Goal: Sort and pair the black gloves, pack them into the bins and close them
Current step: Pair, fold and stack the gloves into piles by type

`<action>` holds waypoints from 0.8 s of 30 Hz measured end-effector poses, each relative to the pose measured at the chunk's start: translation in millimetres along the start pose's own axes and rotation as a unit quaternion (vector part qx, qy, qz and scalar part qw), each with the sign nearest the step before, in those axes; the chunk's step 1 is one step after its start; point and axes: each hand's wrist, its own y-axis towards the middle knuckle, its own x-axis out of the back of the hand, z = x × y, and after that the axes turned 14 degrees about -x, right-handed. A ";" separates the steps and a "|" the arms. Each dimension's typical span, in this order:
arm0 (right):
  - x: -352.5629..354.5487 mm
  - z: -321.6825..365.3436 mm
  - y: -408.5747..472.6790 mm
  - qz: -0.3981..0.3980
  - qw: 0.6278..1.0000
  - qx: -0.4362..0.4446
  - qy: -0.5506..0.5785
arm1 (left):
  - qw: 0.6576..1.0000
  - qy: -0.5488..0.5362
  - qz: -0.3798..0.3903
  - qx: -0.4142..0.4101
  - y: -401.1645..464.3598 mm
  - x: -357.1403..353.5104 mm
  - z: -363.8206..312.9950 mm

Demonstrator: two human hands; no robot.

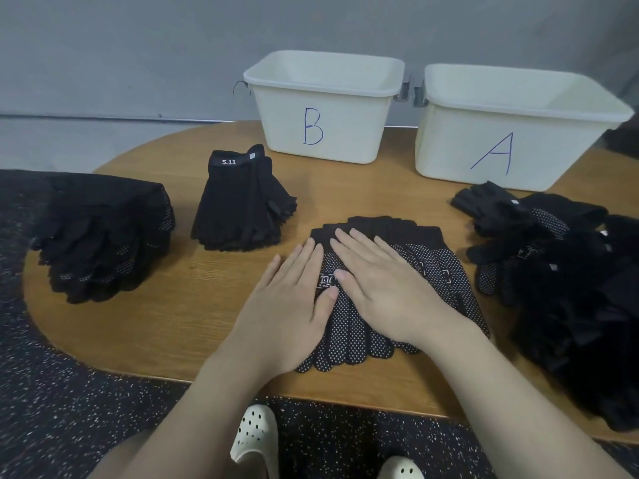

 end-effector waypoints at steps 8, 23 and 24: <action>-4.7 0.9 -0.1 -0.005 1.000 -0.019 -0.024 | 0.999 0.035 0.032 -0.002 -26.8 3.5 3.4; 35.2 1.5 -9.9 0.064 0.995 -0.031 0.066 | 0.998 -0.041 -0.034 0.023 -30.6 3.9 -1.8; 47.9 -2.7 -11.7 0.069 0.995 -0.039 0.058 | 0.998 -0.040 -0.032 0.022 -28.1 2.6 -3.5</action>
